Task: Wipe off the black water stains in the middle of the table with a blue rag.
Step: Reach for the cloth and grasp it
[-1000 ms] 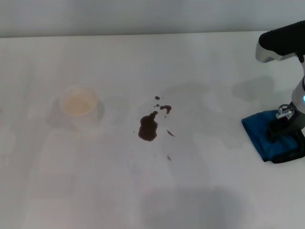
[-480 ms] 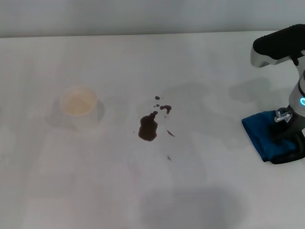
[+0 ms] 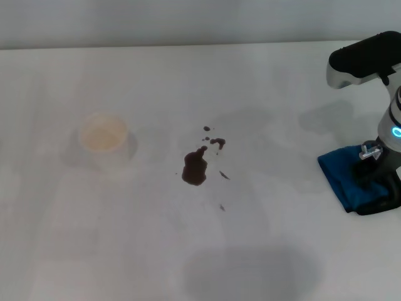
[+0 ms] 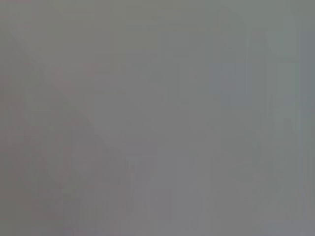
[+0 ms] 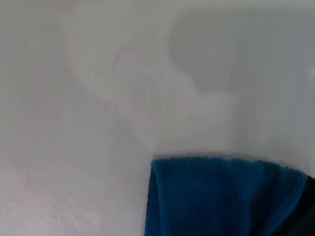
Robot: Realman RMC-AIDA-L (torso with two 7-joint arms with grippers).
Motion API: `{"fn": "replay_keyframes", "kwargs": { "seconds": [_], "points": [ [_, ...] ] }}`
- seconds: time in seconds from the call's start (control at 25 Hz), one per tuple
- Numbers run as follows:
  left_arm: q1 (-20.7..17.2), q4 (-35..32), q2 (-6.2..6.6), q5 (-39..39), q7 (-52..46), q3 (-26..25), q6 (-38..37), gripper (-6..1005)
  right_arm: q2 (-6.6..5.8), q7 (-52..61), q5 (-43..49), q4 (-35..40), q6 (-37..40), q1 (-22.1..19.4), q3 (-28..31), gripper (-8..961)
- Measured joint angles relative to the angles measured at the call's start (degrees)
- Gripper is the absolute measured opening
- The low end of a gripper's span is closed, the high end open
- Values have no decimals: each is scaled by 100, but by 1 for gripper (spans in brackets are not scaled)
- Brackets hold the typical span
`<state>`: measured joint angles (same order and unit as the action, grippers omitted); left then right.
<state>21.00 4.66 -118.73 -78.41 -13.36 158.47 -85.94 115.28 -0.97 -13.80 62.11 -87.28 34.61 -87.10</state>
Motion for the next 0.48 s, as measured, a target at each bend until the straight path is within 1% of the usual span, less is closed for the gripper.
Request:
{"fn": "replay_keyframes", "kwargs": {
  "seconds": [0.2, 0.4, 0.48],
  "points": [
    [0, 0, 0, -53, 0, 0, 2, 888, 6, -30, 4, -235, 53, 139, -96, 216],
    [0, 0, 0, -71, 0, 0, 5, 888, 8, -35, 9, -318, 71, 203, -155, 67],
    [0, 0, 0, -71, 0, 0, 6, 888, 11, -35, 9, -309, 72, 210, -157, 66]
  ]
}}
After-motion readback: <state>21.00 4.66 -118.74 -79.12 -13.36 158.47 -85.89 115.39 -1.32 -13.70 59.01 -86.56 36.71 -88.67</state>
